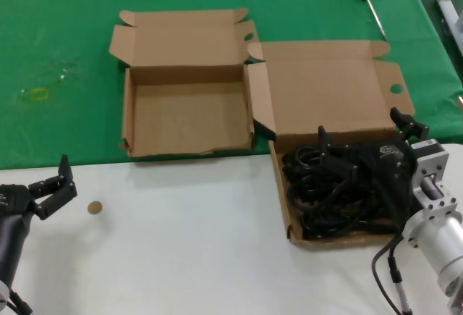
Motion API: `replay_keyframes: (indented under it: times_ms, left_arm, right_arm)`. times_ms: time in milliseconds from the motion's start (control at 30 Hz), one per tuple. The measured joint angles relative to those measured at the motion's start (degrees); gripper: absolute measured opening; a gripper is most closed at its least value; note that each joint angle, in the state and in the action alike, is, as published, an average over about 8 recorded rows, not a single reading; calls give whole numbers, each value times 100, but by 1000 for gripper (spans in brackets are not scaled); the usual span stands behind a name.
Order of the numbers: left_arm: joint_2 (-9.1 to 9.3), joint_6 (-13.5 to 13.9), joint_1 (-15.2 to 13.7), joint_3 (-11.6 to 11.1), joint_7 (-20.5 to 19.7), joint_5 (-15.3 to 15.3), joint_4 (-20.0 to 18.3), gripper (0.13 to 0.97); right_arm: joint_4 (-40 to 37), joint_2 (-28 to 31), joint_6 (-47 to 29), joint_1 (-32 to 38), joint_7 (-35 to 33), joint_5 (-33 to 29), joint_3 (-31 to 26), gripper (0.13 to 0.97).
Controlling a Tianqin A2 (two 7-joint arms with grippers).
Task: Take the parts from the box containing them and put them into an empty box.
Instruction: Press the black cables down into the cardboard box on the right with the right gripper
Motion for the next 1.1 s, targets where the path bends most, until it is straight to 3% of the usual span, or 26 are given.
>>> replay_keyframes:
  times_ms: [300, 700, 1100]
  left_arm:
    - [0, 0, 0, 0, 0, 0, 0, 959]
    - [0, 0, 0, 0, 0, 0, 0, 889]
    - [0, 0, 0, 0, 0, 0, 0, 668]
  right_arm:
    - [0, 0, 0, 0, 0, 0, 0, 966]
    - [11, 65, 89, -6, 30, 26, -74, 966]
    - [82, 877, 267, -41, 65, 210, -487, 966]
